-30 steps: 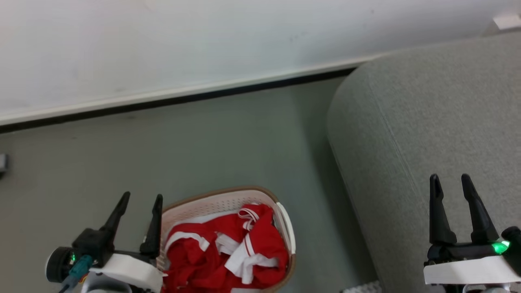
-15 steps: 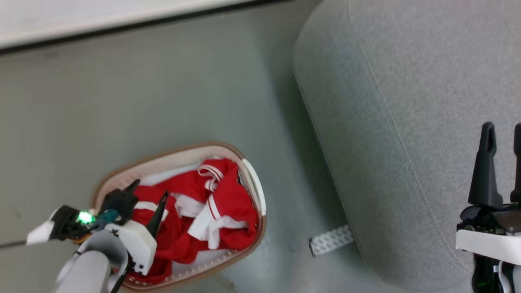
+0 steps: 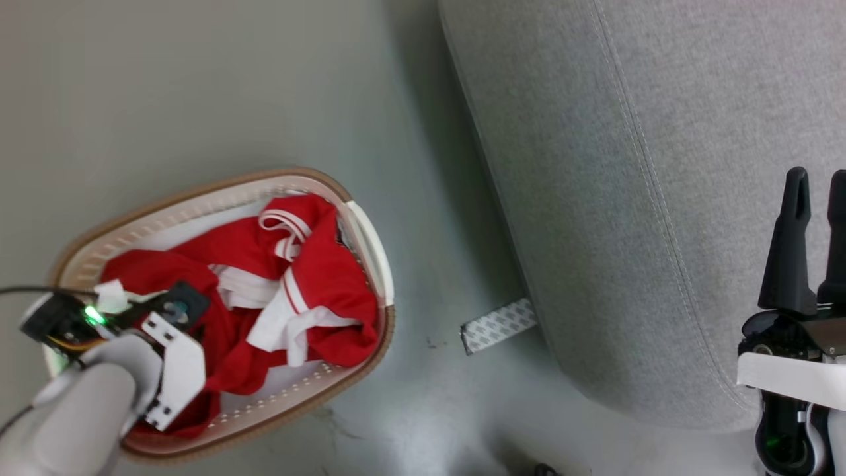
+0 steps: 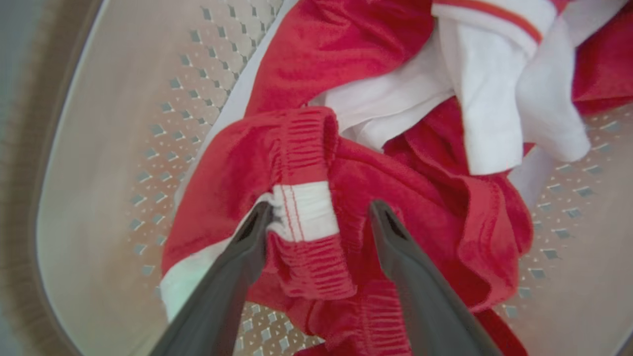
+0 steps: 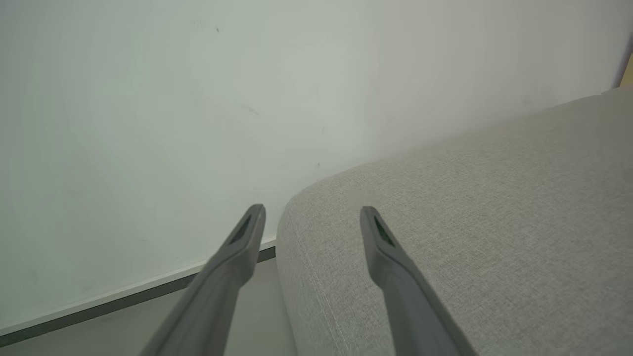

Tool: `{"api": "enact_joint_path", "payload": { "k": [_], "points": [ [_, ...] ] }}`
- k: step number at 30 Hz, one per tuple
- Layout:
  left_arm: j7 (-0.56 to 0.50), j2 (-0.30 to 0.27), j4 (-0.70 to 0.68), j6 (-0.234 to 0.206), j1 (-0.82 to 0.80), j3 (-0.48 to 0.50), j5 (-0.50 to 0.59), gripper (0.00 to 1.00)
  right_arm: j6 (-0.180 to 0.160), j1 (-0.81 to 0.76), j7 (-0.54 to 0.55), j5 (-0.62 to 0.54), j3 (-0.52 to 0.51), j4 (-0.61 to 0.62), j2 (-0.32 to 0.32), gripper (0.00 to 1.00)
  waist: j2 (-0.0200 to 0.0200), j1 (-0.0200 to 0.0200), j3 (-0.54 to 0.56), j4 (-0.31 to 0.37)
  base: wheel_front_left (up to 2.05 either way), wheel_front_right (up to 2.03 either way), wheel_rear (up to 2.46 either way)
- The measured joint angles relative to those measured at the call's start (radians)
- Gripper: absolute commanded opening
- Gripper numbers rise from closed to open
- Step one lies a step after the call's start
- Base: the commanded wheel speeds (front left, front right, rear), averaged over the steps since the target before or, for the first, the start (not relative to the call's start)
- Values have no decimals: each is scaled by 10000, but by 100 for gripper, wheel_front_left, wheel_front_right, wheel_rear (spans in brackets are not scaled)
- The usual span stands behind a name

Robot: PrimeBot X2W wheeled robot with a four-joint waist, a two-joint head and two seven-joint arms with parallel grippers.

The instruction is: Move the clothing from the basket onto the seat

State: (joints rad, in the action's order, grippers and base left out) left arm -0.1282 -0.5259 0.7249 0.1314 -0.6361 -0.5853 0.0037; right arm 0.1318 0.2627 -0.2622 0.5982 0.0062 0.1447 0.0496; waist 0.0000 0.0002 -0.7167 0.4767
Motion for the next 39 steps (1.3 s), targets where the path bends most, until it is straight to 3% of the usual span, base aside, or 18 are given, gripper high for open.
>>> {"api": "enact_joint_path", "payload": {
  "k": [5,9,13,14,15,17,18,25,39],
  "points": [
    [-401,-265,600,0,-650,-441,518,100,0,16,0,337,345,-31,0,100,0,0,-499,385,0,0,0],
    [-928,-428,1074,-4,-977,-1482,926,100,0,22,0,535,510,-46,-2,100,0,-1,-845,670,0,0,0],
    [-1051,-422,1486,-4,-1237,-2044,614,100,0,11,0,564,527,-19,-2,100,0,-1,-1058,741,0,0,0],
    [-1047,-422,1557,-2,-1313,-2130,489,91,0,10,0,581,527,-21,-2,100,0,-1,-1073,738,0,0,0],
    [-1034,-418,1634,-2,-1383,-2253,426,62,0,10,0,608,529,-23,-2,100,0,-1,-1085,735,0,0,0],
    [-997,-405,1764,-4,-1462,-2439,276,26,0,10,0,619,541,-44,-2,100,0,-1,-1082,733,0,0,0],
    [-930,-408,1808,-4,-1503,-2539,242,0,0,11,0,619,546,-67,-2,100,0,-1,-1071,734,0,0,0],
    [-217,-247,2234,0,-1543,-2612,-376,0,0,170,0,355,754,-176,-10,100,0,-1,-689,746,0,0,0],
    [2209,2508,3407,-88,-583,-2046,-2075,0,0,-128,0,-1298,77,-625,-17,100,0,-4,2376,-258,0,0,0]
  ]
}}
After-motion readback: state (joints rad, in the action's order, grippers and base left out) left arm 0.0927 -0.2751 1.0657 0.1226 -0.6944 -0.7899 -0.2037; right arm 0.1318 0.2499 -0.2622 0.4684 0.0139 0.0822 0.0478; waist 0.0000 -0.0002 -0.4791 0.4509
